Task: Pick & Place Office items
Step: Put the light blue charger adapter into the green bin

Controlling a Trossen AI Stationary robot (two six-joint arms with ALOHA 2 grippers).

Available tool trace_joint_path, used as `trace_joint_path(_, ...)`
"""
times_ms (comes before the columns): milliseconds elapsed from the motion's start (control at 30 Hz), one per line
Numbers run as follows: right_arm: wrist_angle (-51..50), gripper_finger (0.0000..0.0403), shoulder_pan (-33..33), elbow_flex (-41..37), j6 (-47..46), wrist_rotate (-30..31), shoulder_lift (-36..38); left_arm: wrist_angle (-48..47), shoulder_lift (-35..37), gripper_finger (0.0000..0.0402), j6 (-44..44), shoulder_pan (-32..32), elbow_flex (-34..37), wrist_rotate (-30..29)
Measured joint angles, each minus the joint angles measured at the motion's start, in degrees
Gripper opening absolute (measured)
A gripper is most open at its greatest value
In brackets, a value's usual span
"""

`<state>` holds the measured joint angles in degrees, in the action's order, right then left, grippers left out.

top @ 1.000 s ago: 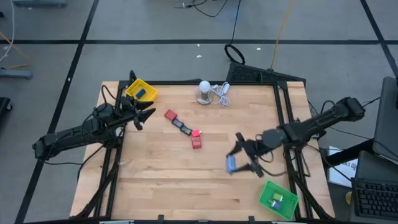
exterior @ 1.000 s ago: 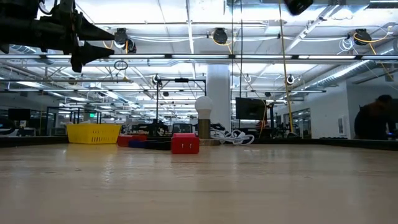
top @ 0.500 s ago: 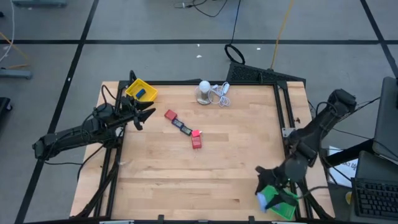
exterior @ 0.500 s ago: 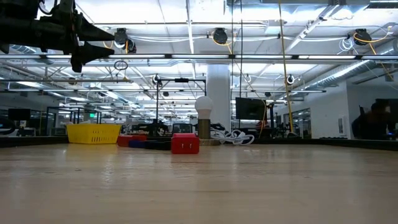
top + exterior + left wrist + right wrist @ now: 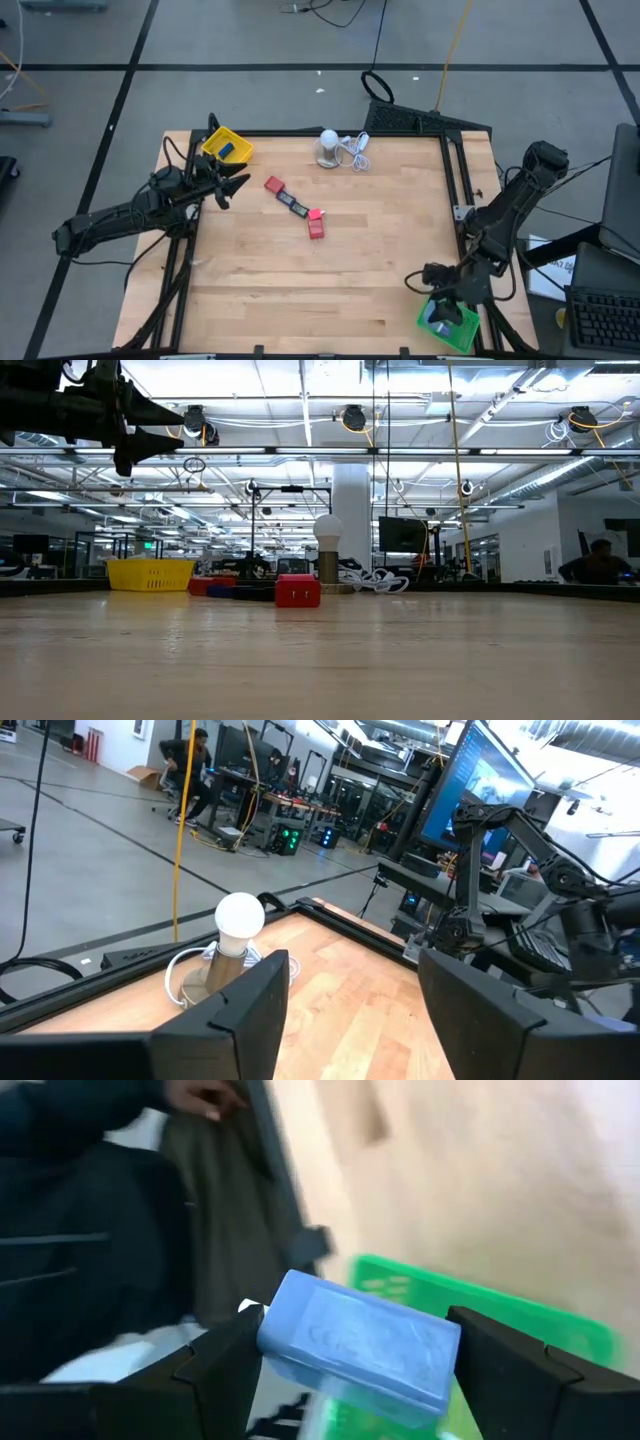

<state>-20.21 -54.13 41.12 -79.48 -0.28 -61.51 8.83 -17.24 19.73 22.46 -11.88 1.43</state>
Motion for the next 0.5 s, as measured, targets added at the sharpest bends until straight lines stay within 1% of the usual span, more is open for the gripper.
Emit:
trace_joint_path(100,-3.5,0.0274,0.0,0.0,0.9,0.0,-0.3,0.0,0.0,0.0219,0.0,0.0,0.0,0.0)
trace_joint_path(300,-4.5,0.0274,0.0,0.0,4.0,0.1,-2.6,0.0,0.0,0.0225,0.0,0.0,0.0,0.0)
trace_joint_path(500,-5.4,0.0274,0.0,0.0,3.0,-3.3,-6.4,0.0,0.0,0.0233,0.0,0.0,0.0,0.0)
